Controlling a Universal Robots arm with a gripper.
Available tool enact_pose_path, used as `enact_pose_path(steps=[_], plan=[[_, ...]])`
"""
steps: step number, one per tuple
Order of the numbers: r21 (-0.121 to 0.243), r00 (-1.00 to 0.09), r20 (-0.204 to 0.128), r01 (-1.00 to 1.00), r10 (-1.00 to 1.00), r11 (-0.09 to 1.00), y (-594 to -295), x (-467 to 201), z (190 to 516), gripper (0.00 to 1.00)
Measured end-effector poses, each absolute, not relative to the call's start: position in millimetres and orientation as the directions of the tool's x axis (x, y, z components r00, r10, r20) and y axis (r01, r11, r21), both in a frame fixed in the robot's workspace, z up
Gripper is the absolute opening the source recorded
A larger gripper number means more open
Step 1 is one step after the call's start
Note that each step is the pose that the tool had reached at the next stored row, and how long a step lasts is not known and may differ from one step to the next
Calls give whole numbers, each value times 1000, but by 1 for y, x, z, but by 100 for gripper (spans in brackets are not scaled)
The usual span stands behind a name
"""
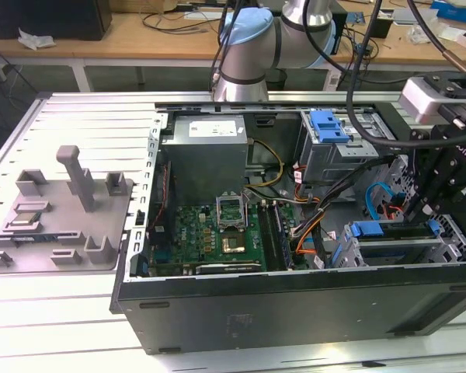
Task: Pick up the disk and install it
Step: 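Insert the first disk wire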
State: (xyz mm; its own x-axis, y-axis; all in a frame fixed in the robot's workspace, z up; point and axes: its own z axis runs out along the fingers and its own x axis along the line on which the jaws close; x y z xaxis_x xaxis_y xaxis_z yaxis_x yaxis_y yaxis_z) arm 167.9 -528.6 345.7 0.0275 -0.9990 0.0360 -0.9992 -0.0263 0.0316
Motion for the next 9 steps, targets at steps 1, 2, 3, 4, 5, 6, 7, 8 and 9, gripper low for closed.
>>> enact_pose_path(steps=[1, 2, 3, 4, 5, 6, 7, 8, 9], plan=[[32, 27, 36, -999, -999, -26, -529, 168, 346, 16], [32, 27, 36, -999, -999, -26, -529, 168, 345, 16], [32, 27, 36, -999, -999, -26, -529, 168, 345, 16], [32, 27, 36, -999, -999, -26, -529, 168, 345, 16], [32, 27, 36, -999, -999, -26, -529, 168, 345, 16], [32, 27, 36, -999, -999, -26, -529, 168, 344, 16], [32, 27, 36, -999, -999, -26, -529, 168, 344, 16], [32, 27, 36, -999, -999, -26, -529, 168, 344, 16], [32, 27, 36, -999, -999, -26, -529, 168, 344, 16]])
